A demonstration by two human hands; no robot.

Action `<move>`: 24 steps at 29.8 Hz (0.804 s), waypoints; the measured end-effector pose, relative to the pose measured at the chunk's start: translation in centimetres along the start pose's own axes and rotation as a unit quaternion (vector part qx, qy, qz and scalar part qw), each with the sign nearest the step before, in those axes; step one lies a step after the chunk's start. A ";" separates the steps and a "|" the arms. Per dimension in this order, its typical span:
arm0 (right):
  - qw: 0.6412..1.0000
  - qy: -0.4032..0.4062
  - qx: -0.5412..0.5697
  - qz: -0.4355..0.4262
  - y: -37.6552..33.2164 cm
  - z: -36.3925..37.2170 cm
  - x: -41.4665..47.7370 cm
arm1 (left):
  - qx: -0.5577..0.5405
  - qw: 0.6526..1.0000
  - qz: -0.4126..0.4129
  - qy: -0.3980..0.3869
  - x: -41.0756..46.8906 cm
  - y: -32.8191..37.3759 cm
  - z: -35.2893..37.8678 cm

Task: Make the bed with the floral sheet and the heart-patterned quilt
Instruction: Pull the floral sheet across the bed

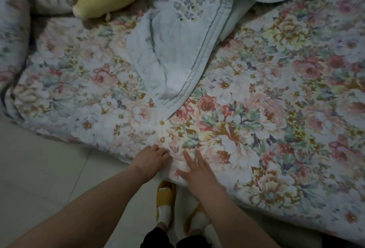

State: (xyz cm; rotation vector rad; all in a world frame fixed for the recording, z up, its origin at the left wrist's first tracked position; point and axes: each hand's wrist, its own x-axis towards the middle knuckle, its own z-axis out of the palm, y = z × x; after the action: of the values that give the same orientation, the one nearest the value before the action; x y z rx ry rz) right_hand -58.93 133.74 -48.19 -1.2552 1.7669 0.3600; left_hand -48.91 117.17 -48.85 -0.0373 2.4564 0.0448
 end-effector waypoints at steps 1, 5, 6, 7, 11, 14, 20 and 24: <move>1.000 0.018 0.013 0.003 0.0 -0.4 -0.2 | 0.016 1.000 0.007 -0.001 0.1 -0.3 -0.5; 0.994 0.097 0.042 0.031 -0.3 -2.9 -0.8 | -0.001 0.998 -0.057 0.012 -1.1 -2.3 -2.2; 0.992 0.110 0.043 0.038 -0.9 -3.7 -1.1 | -0.013 0.997 -0.079 0.004 -1.9 -2.8 -2.7; 0.990 0.124 0.040 0.047 -1.4 -4.7 -1.5 | -0.020 0.995 -0.100 0.001 -2.8 -3.2 -3.3; 0.983 0.167 0.021 0.069 -3.5 -8.8 -3.1 | -0.071 0.985 -0.158 0.019 -5.8 -4.1 -5.7; 0.979 0.192 0.009 0.069 -5.0 -11.5 -4.8 | -0.097 0.978 -0.180 0.039 -8.3 -4.2 -7.4; 0.975 0.214 -0.030 0.055 -7.8 -16.4 -8.4 | -0.131 0.960 -0.234 0.079 -13.5 -4.7 -11.4; 0.972 0.228 -0.045 0.035 -11.2 -18.3 -10.1 | -0.143 0.946 -0.271 0.110 -17.2 -5.8 -12.9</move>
State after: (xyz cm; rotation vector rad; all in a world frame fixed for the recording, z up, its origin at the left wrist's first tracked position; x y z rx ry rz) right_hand -57.75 122.51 -27.36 -1.4253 2.2067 0.2017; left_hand -43.52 111.14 -28.11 -0.8822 2.5524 0.1628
